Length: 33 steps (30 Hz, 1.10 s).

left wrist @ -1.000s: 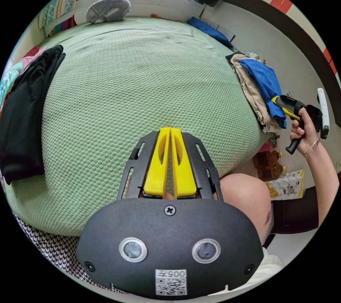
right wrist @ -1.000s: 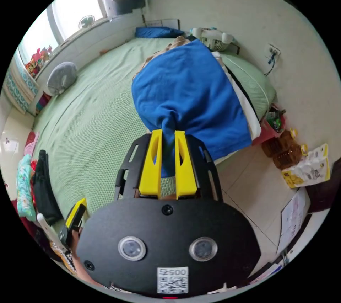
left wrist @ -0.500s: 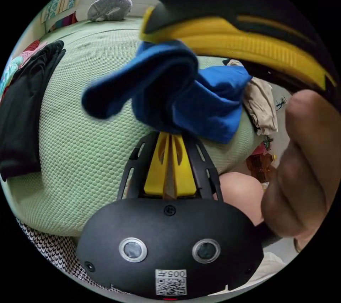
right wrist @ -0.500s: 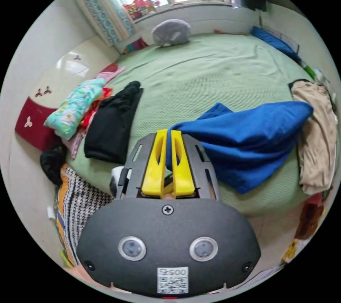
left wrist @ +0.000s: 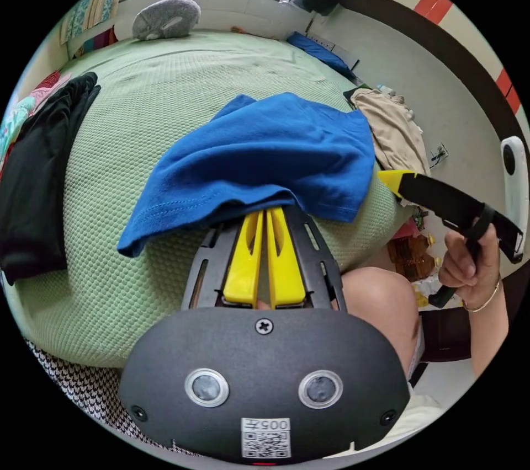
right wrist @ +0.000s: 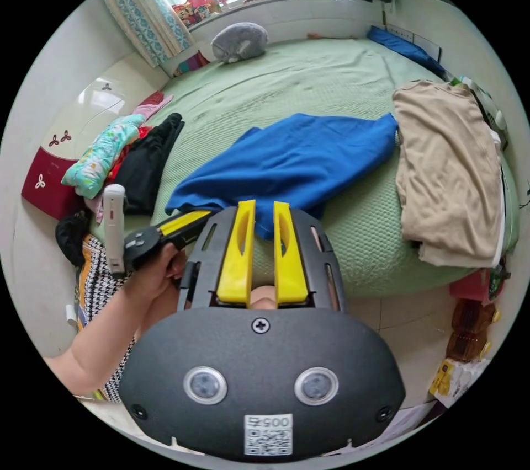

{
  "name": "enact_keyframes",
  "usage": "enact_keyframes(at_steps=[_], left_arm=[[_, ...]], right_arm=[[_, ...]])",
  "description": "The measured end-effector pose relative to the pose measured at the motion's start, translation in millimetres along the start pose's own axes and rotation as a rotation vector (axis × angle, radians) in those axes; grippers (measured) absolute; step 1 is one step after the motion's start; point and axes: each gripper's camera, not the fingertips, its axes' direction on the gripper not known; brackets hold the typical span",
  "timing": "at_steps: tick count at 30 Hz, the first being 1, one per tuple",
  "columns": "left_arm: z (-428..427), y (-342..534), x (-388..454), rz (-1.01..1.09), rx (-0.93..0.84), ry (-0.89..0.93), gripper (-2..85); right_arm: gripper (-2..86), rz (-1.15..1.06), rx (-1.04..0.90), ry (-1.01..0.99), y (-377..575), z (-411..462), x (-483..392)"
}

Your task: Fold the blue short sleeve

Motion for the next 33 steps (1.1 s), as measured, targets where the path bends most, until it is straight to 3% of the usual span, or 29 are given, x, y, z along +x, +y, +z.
enact_keyframes(at_steps=[6,11,15,21,28,33], left_arm=[[-52.3,17.6,-9.2,0.069,0.177,0.258,-0.6],[-84.2,18.0,-29.1,-0.08,0.254,0.21,-0.6],[-119.4,-3.4,-38.6,-0.006,0.285,0.197,-0.2],[-123.2,-31.0,-84.3,-0.111,0.086,-0.093,5.5],[-83.1,-36.4,-101.4,-0.056,-0.136,-0.031,9.1],[-74.3,-41.8,-102.0,-0.03,-0.203,0.007,5.4]], right_arm=[[10.6,0.033,-0.054,-0.007,22.6,9.9,30.8],[11.4,0.072,-0.055,-0.001,37.2,20.0,56.2],[11.1,0.078,-0.012,0.025,35.7,21.8,62.9],[9.5,0.071,-0.009,0.062,25.9,39.9,57.6],[4.9,-0.041,-0.015,0.215,36.2,47.1,35.7],[-1.4,-0.006,-0.009,0.139,55.2,17.1,39.0]])
